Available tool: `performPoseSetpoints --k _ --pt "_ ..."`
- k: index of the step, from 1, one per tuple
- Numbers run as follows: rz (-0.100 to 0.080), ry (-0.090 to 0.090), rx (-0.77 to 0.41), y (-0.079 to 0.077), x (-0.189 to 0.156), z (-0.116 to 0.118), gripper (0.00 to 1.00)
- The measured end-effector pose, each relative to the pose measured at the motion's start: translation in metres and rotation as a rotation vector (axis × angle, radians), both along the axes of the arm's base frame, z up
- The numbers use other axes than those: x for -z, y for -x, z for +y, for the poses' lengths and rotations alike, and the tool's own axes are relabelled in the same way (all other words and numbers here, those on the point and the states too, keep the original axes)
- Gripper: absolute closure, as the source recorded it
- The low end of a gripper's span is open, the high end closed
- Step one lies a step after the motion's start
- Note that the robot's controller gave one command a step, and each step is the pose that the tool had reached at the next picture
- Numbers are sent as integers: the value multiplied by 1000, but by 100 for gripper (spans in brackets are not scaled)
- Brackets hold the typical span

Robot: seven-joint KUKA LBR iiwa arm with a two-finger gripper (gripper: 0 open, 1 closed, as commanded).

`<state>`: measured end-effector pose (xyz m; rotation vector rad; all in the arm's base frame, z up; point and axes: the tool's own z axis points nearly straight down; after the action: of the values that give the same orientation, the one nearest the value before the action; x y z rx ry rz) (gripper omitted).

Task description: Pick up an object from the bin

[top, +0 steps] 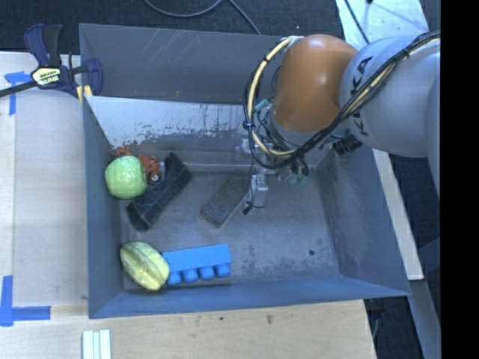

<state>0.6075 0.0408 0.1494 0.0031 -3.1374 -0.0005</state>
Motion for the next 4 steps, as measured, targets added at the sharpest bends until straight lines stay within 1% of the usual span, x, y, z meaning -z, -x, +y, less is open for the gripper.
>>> performPoseSetpoints --k 1,2,3,4 --pt "-7 0 1 -1 -5 0 0" --pt "-9 1 -116 9 9 7 0" --pt "-10 0 -251 25 38 29 0" --pt "-7 -1 -313 30 42 31 0"
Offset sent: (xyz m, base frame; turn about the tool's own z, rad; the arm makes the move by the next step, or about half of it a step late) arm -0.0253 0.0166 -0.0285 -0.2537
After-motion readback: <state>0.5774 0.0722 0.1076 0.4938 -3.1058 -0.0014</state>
